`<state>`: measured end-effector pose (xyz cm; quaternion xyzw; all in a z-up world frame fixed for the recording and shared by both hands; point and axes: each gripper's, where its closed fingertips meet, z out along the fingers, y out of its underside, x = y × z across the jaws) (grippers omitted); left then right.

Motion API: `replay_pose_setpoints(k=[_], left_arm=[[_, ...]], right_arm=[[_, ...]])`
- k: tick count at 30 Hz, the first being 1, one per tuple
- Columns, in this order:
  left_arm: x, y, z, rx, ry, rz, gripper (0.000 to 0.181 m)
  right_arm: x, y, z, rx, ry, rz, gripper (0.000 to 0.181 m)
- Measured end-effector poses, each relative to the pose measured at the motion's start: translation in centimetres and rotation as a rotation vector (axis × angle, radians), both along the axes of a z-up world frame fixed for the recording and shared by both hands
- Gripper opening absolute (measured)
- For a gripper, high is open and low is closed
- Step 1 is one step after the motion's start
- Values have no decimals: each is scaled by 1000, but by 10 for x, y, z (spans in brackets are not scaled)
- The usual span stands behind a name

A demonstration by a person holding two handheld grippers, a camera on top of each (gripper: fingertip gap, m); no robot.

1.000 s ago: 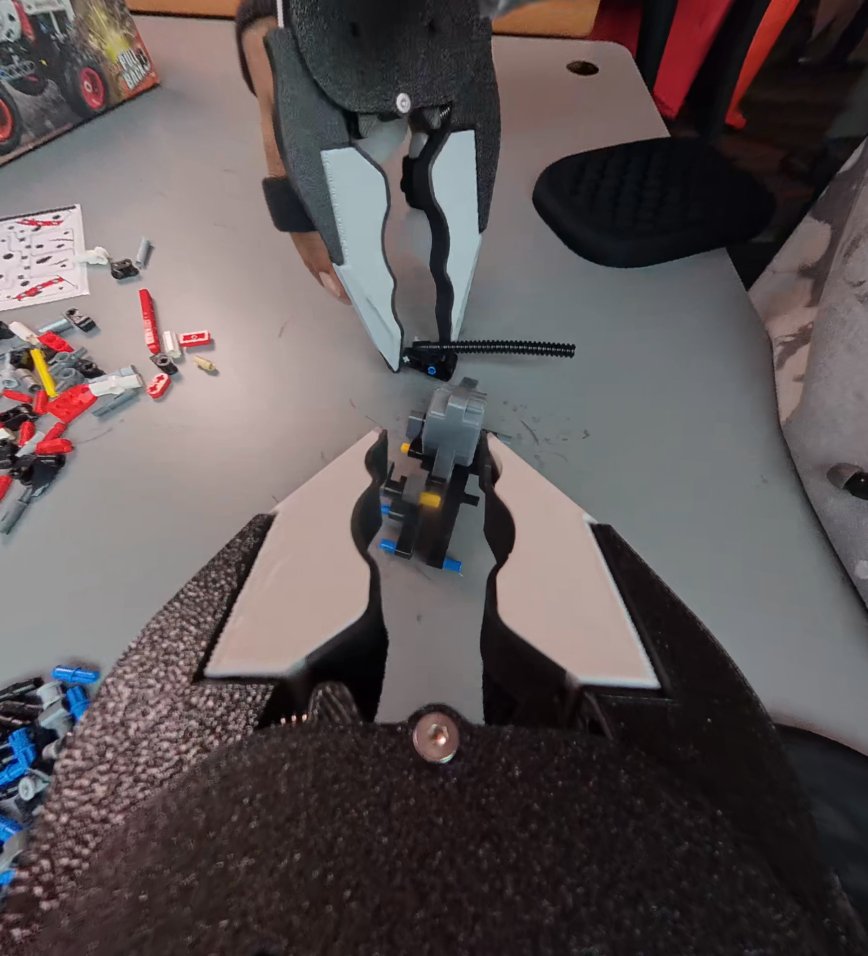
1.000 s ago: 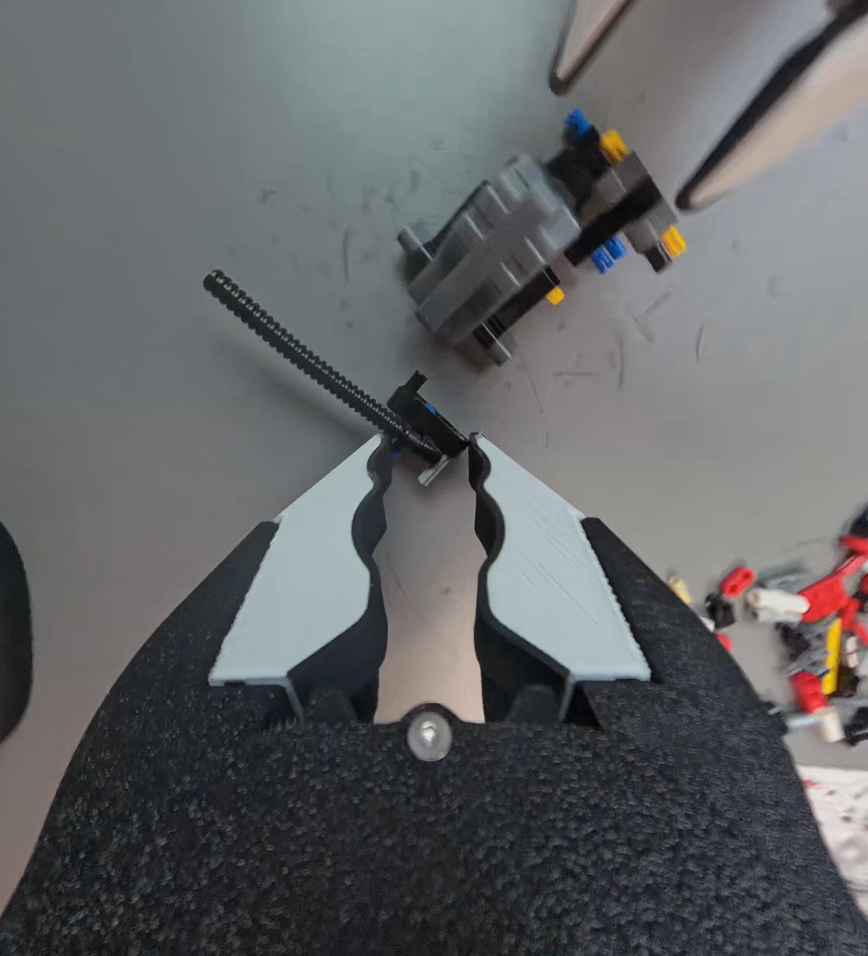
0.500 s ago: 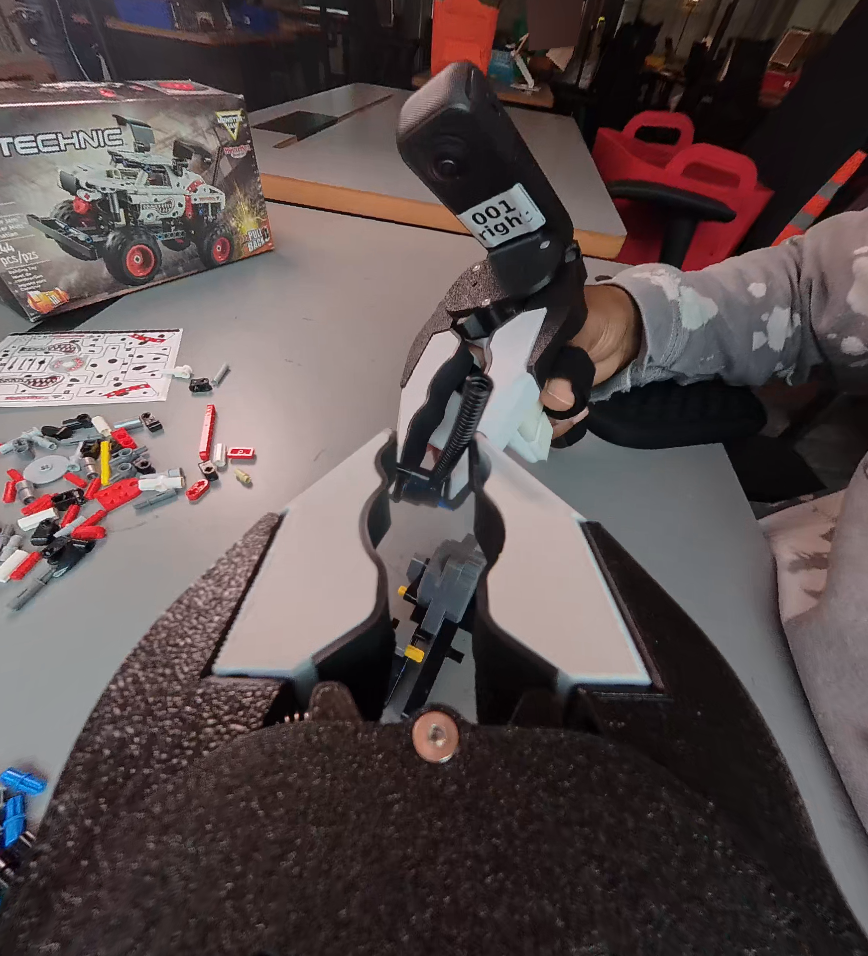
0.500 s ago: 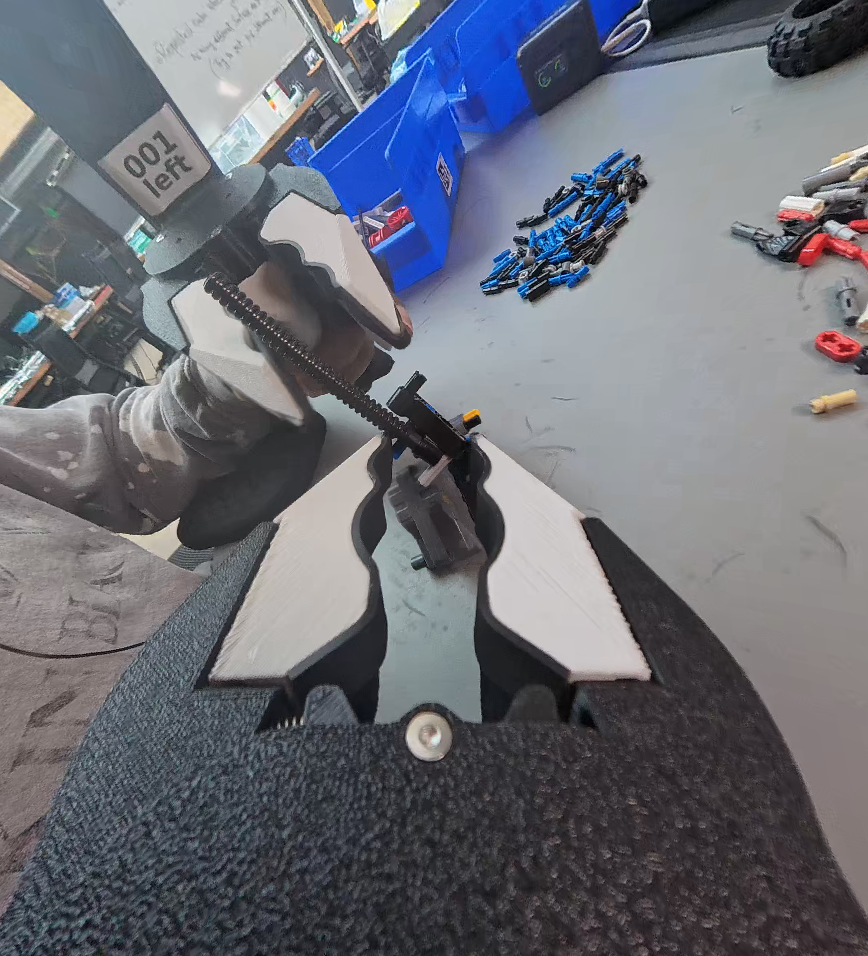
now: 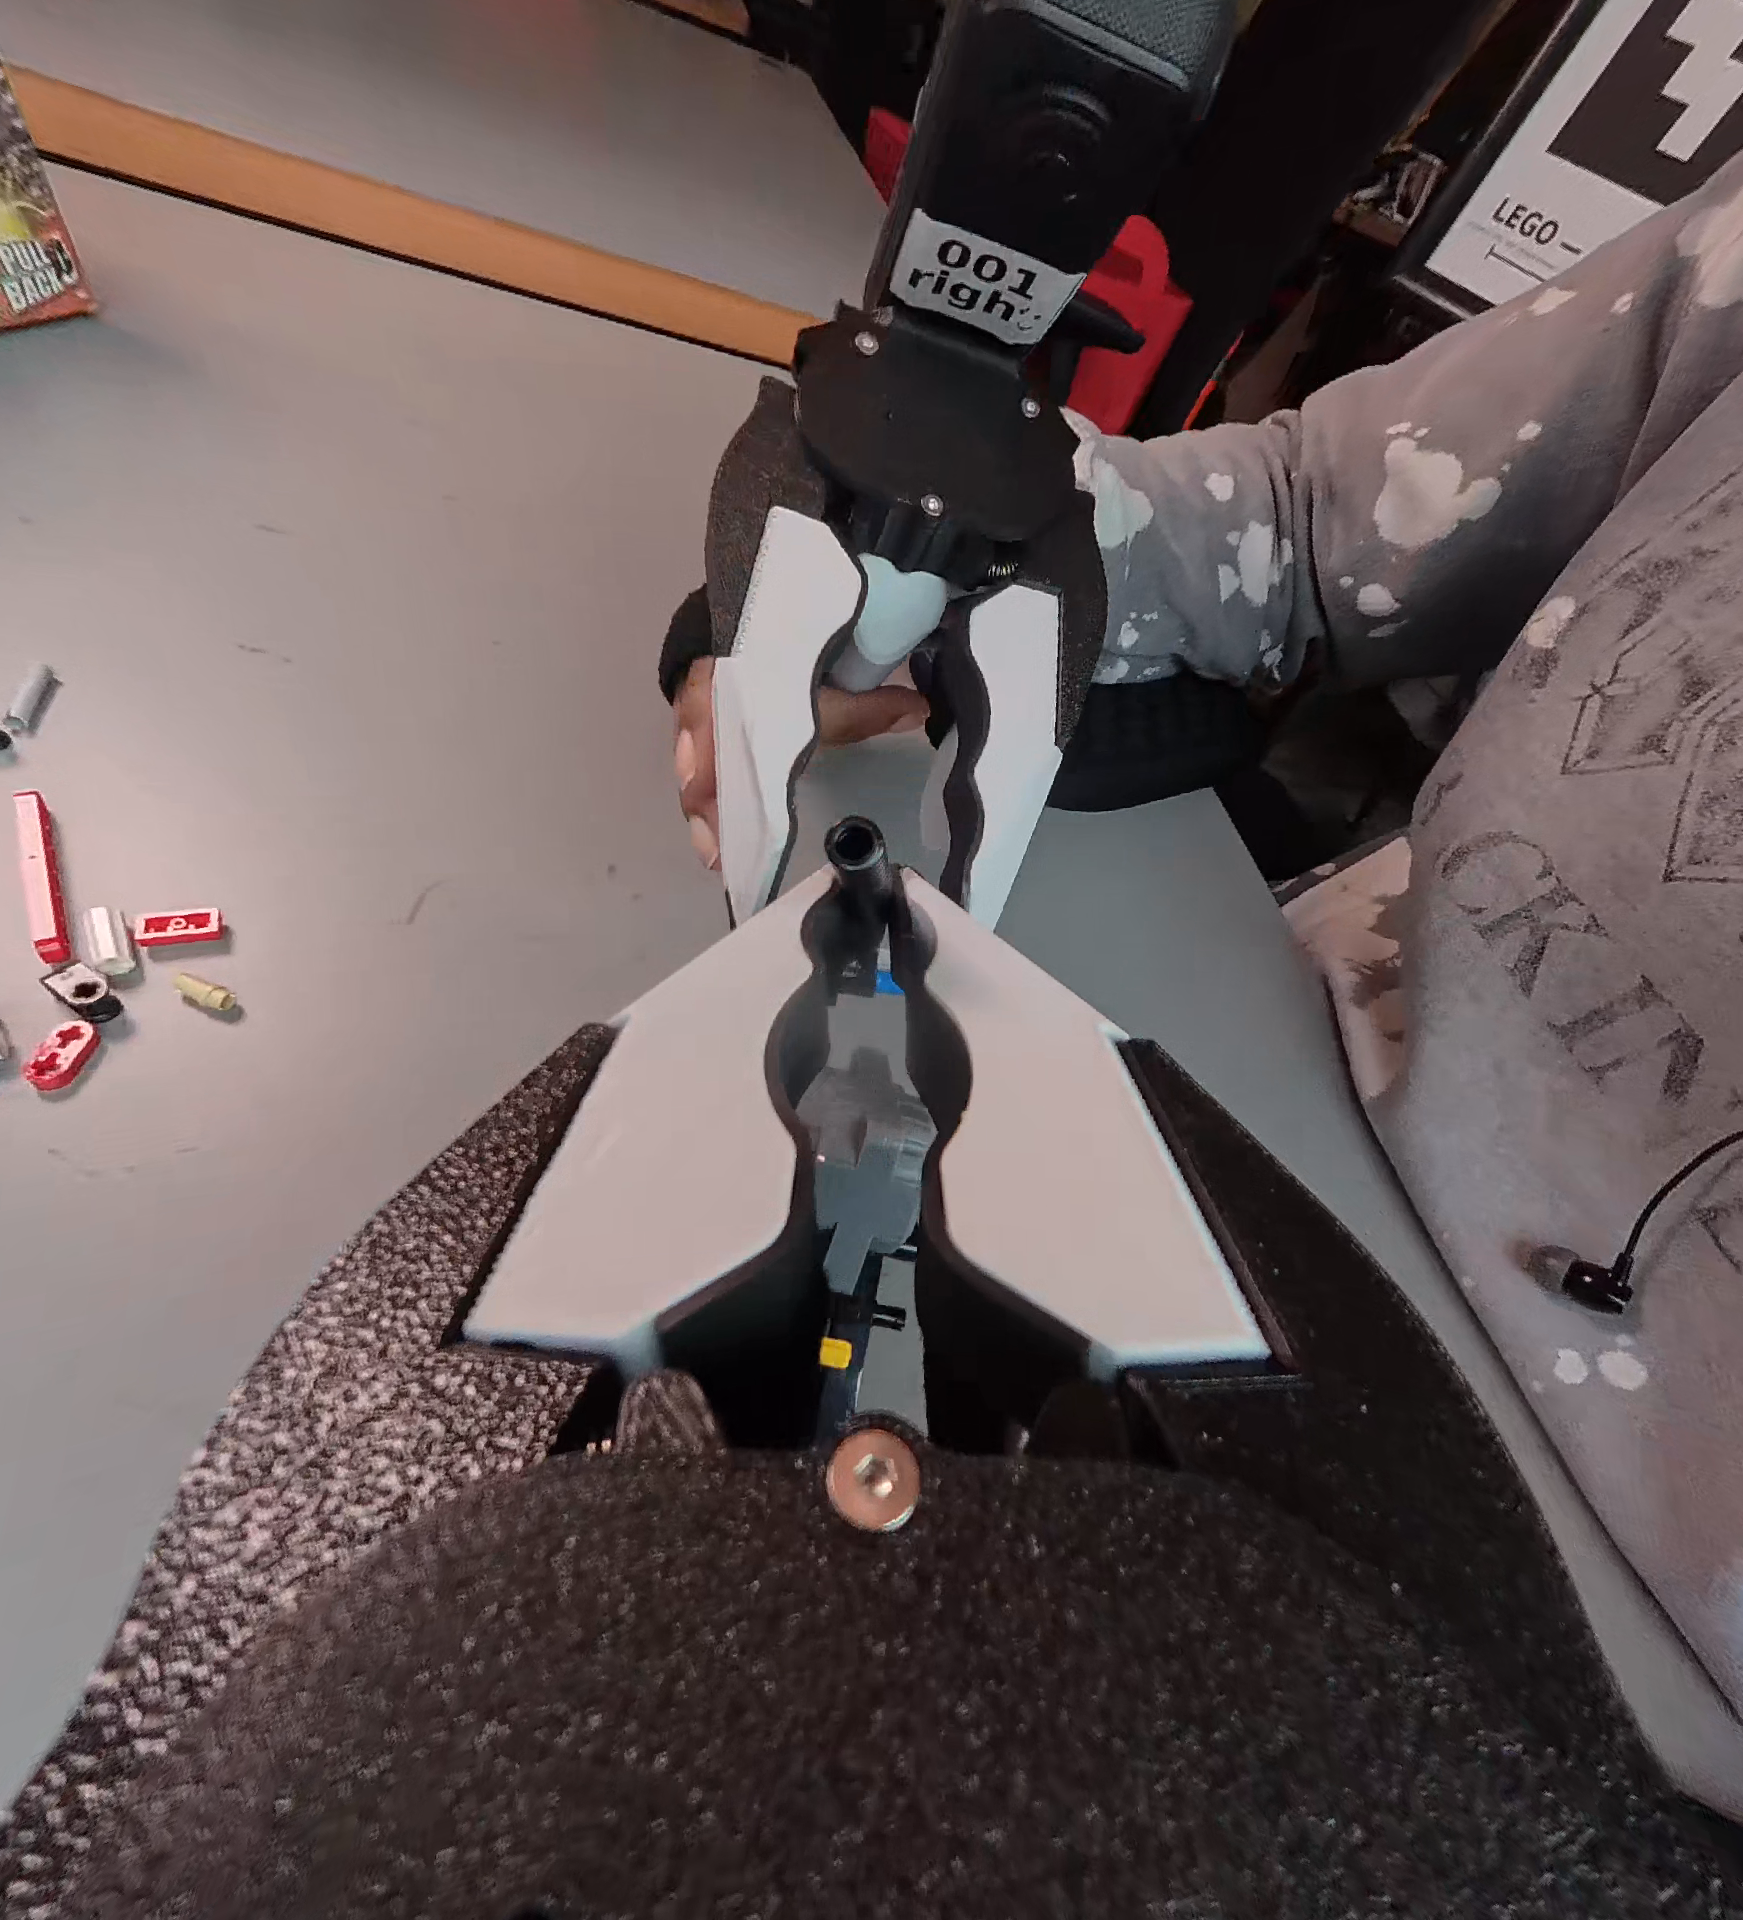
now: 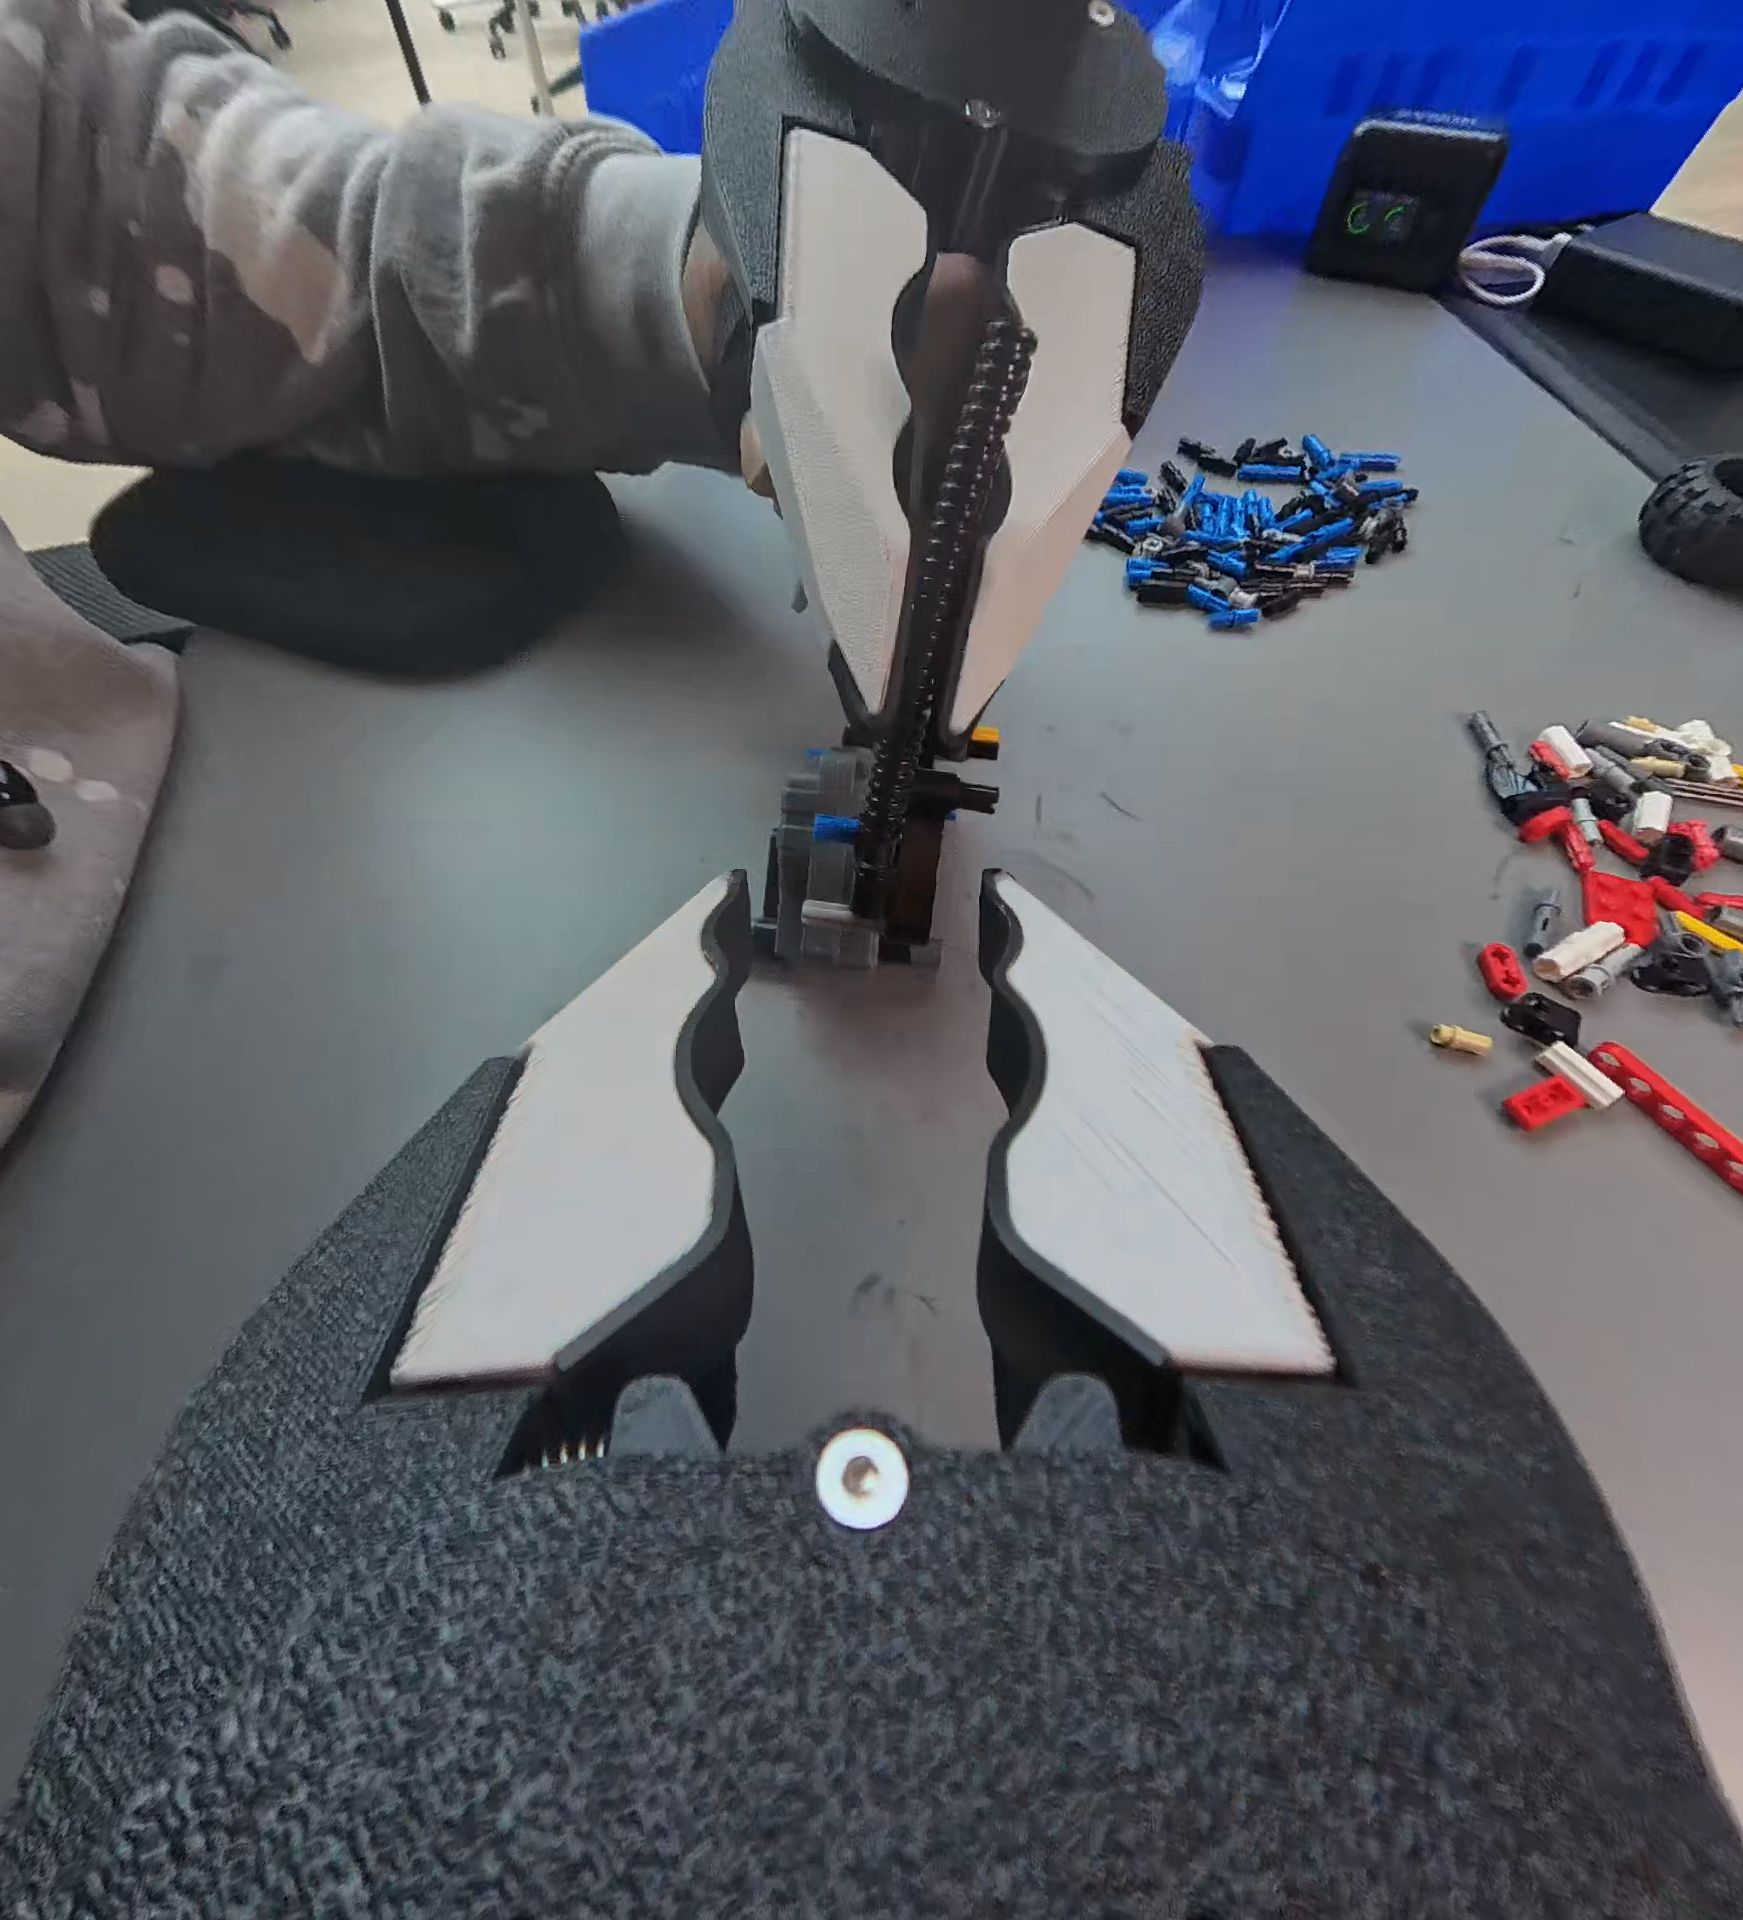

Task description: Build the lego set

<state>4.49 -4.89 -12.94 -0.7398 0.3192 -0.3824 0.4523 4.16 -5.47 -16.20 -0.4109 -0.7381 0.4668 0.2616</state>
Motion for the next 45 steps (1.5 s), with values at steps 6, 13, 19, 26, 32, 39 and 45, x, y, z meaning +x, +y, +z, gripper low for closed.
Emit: replay_pose_setpoints(k=[6, 13, 19, 26, 32, 39, 45], left_arm=[[3, 3, -17, -38, 113, -67, 6], [1, 3, -25, -59, 246, -116, 6], [0, 2, -29, -71, 340, -140, 6], [3, -1, -30, -84, 348, -149, 6], [3, -1, -30, -101, 337, -140, 6], [5, -2, -30, -123, 334, -147, 6], [8, -2, -31, -128, 364, -149, 6]], right_arm=[[1, 3, -23, 116, -68, -15, 41], [3, 11, -34, 204, -100, -13, 30], [1, 5, -39, 260, -120, -32, 46], [-5, -7, -38, 196, -120, -32, 45], [-4, -8, -40, 153, -146, -41, 40], [-3, -10, -39, 92, -175, -42, 38], [-1, -8, -35, 18, -191, -51, 34]])
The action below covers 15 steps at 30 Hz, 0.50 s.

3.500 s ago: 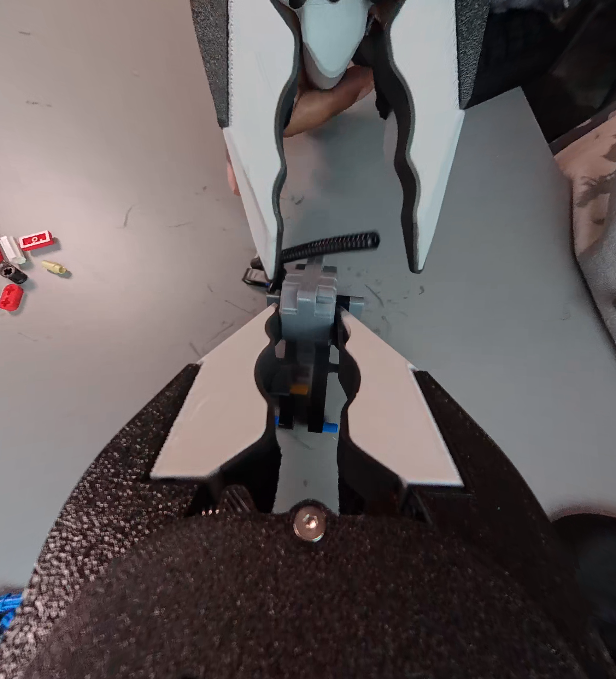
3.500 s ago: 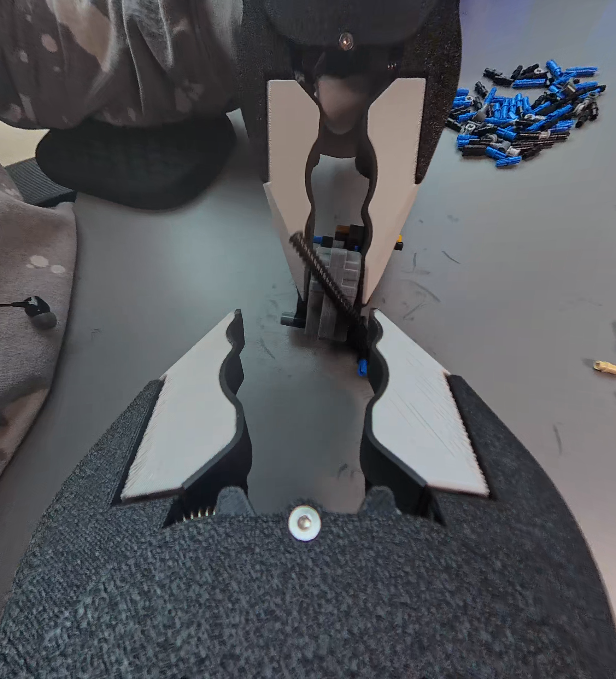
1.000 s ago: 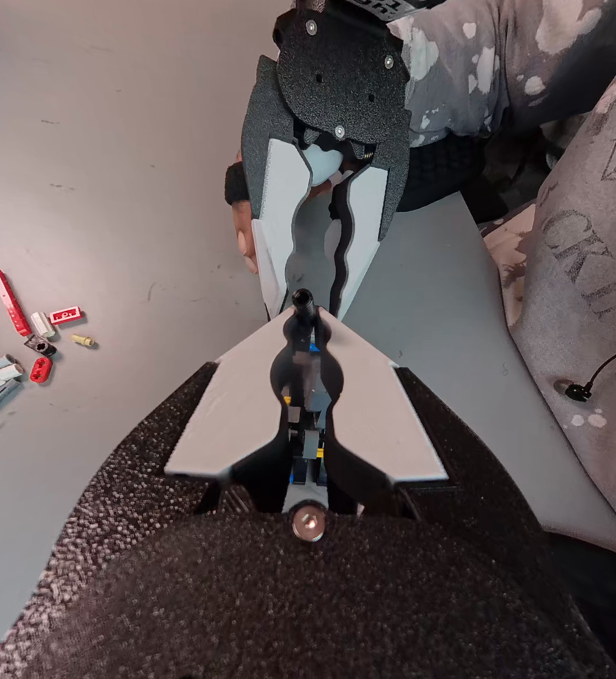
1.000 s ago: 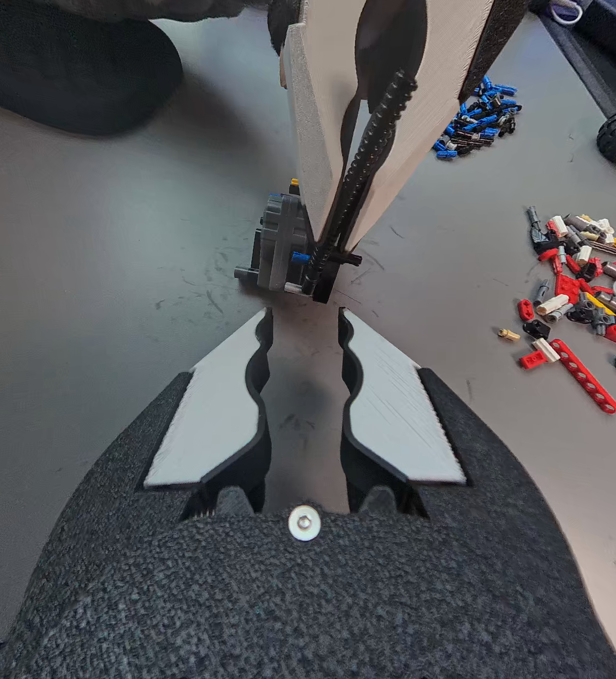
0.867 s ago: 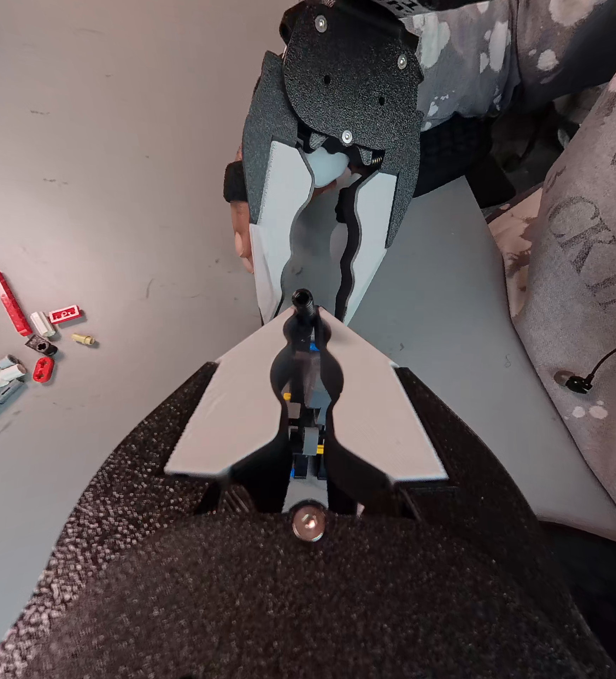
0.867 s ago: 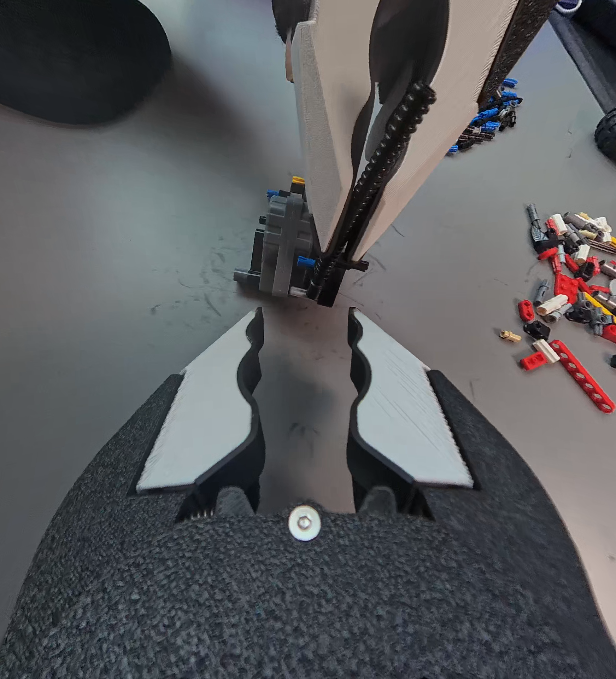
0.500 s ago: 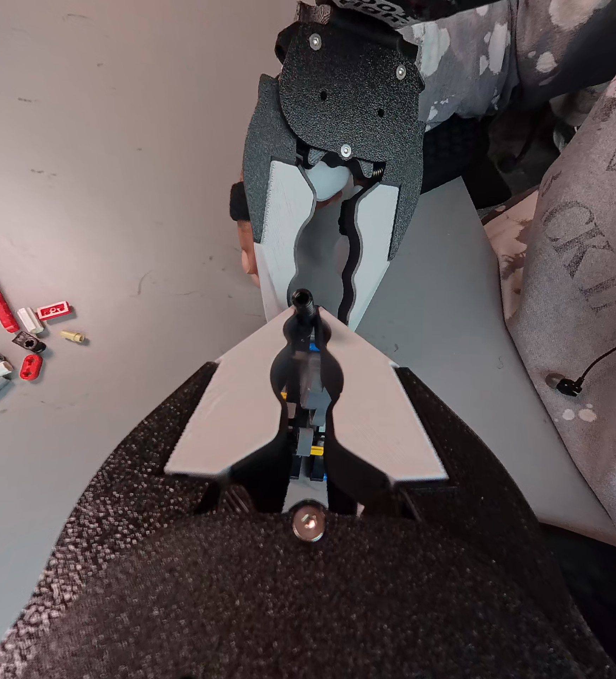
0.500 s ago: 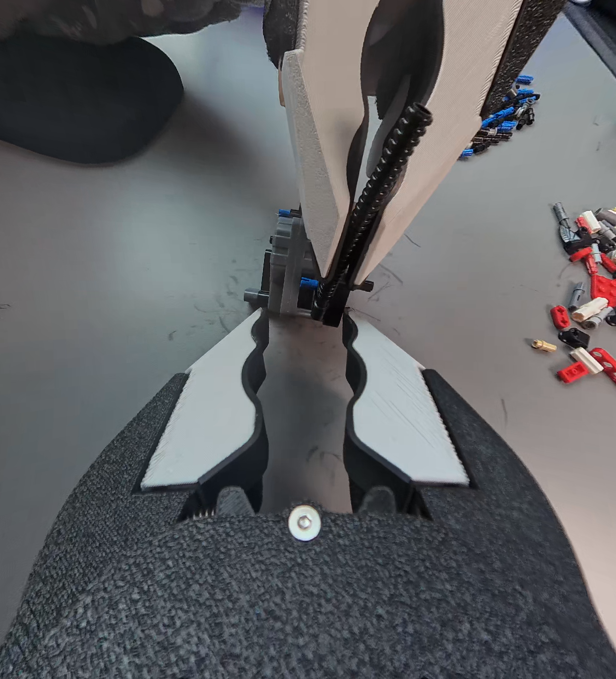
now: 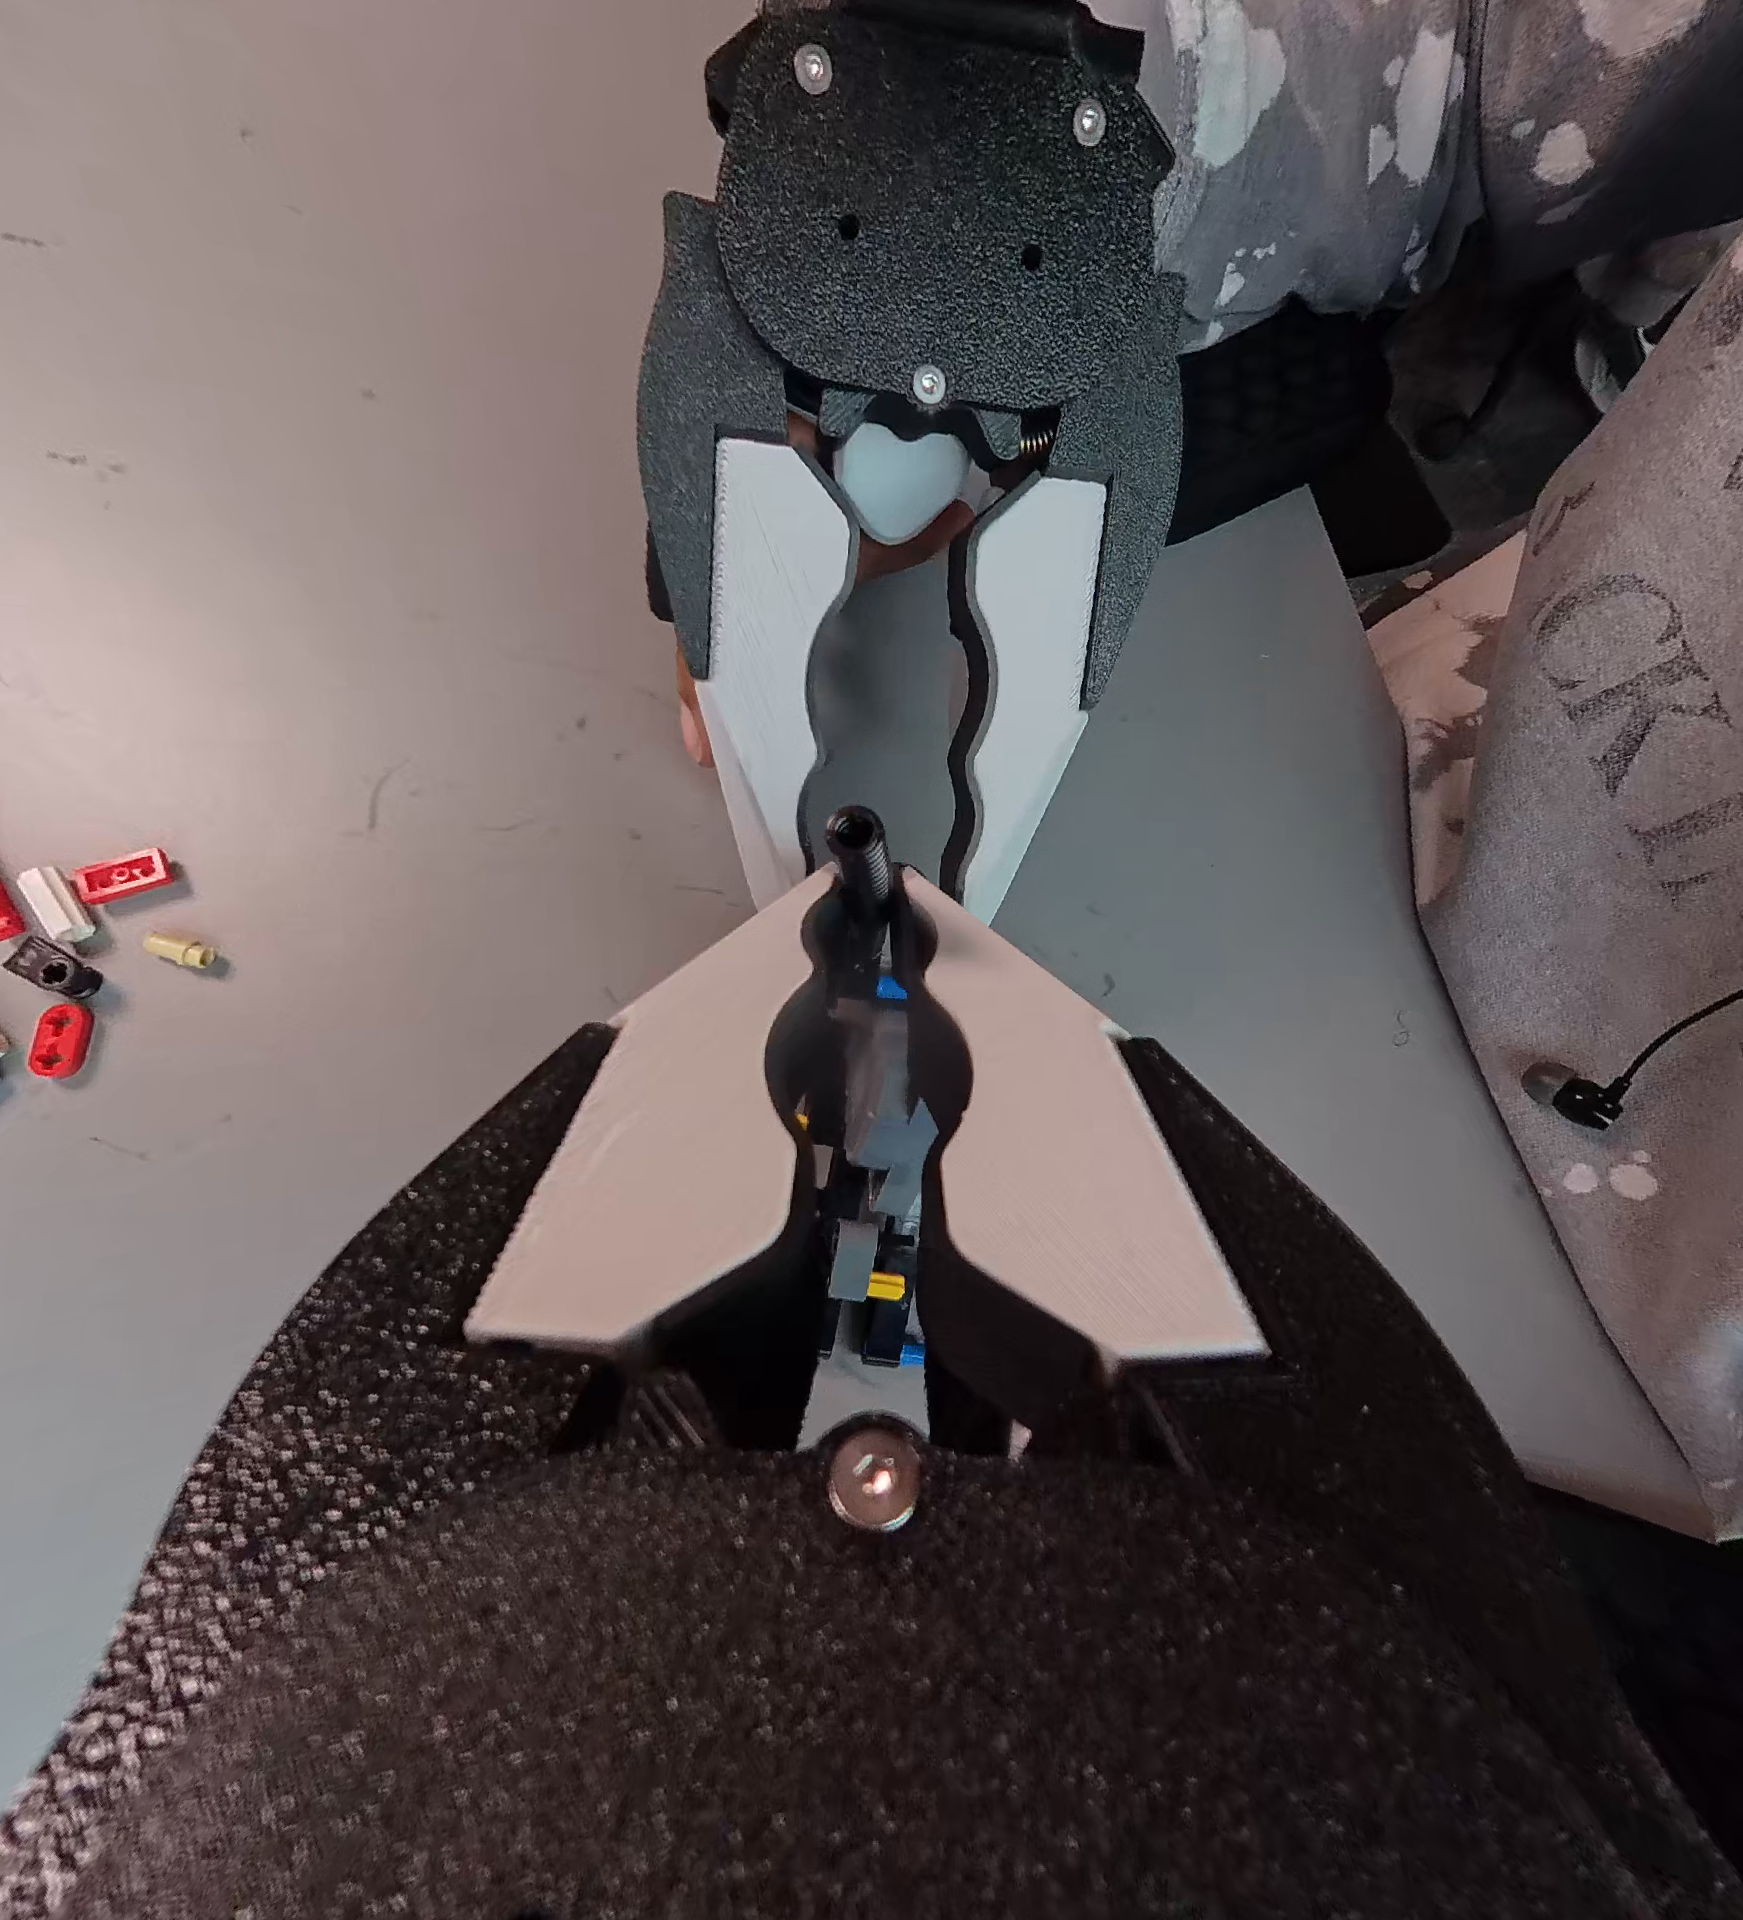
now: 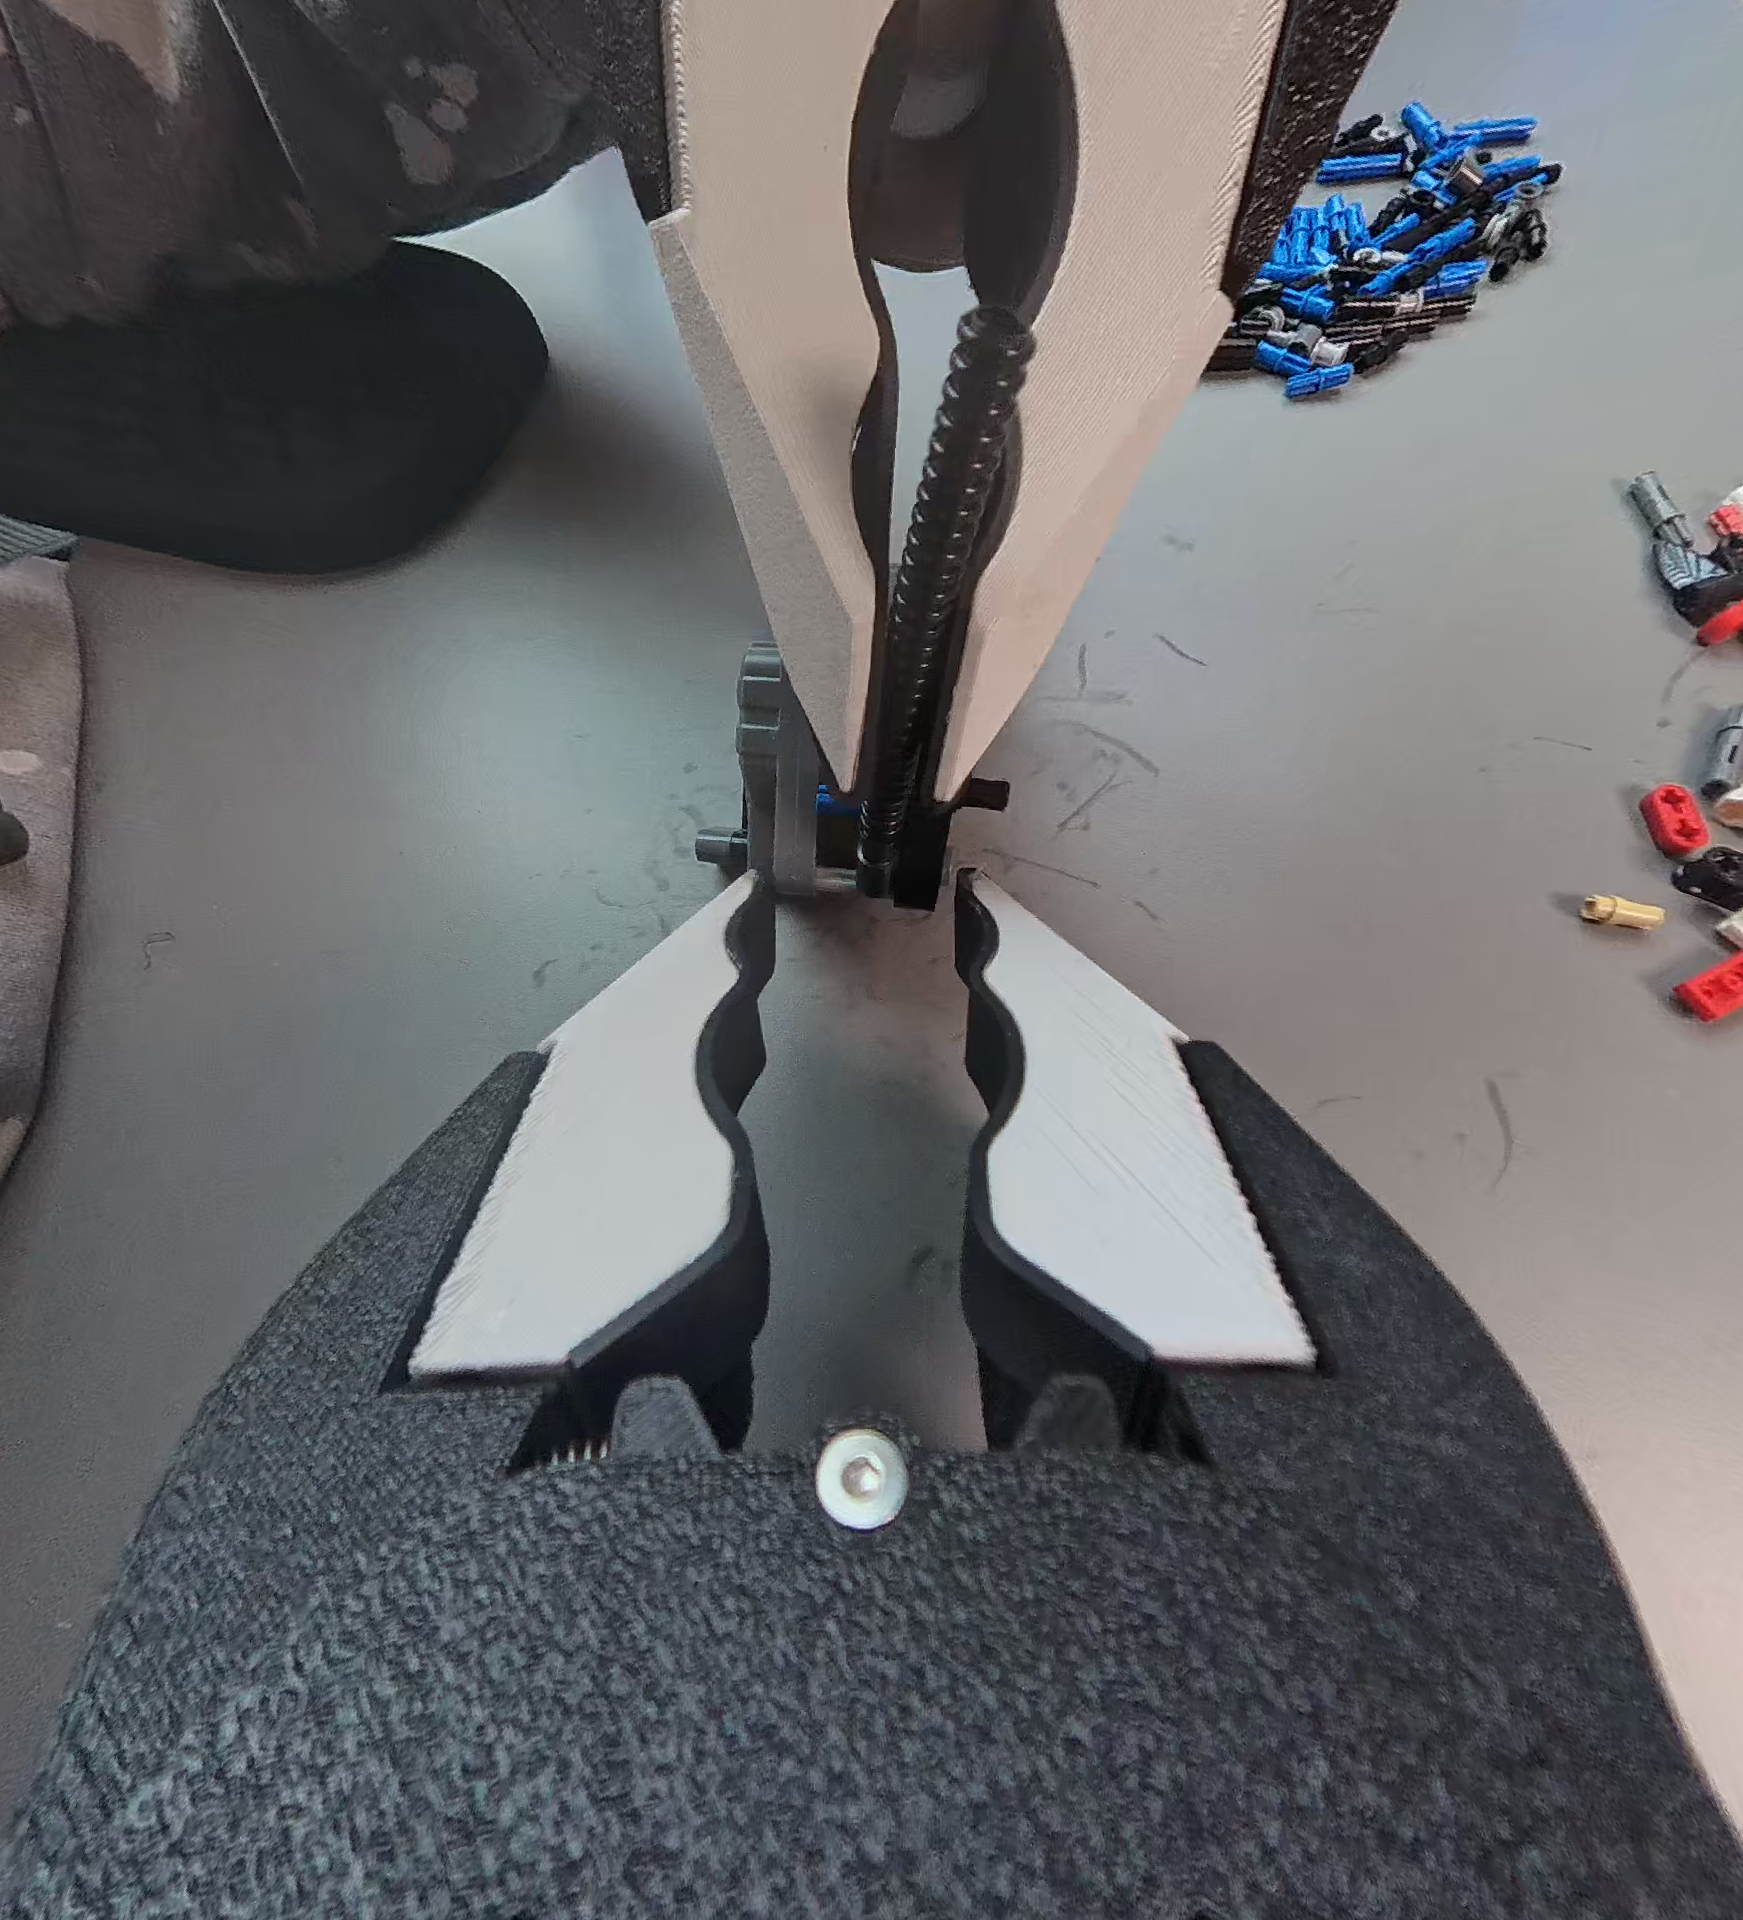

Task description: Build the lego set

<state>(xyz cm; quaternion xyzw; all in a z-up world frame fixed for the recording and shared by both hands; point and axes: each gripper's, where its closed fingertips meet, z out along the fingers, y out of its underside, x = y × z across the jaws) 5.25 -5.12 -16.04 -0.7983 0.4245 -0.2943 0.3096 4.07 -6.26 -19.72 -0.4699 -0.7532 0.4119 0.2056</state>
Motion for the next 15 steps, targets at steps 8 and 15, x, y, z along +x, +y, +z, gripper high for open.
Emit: replay_pose_setpoints(k=[8, 15], left_arm=[[3, 0, 0, -9, 9, 12, 6], [8, -1, 1, -1, -3, 17, 11]], right_arm=[[-1, -4, -3, 31, -9, -8, 32], [-2, -2, -2, 69, 5, -25, 26]])
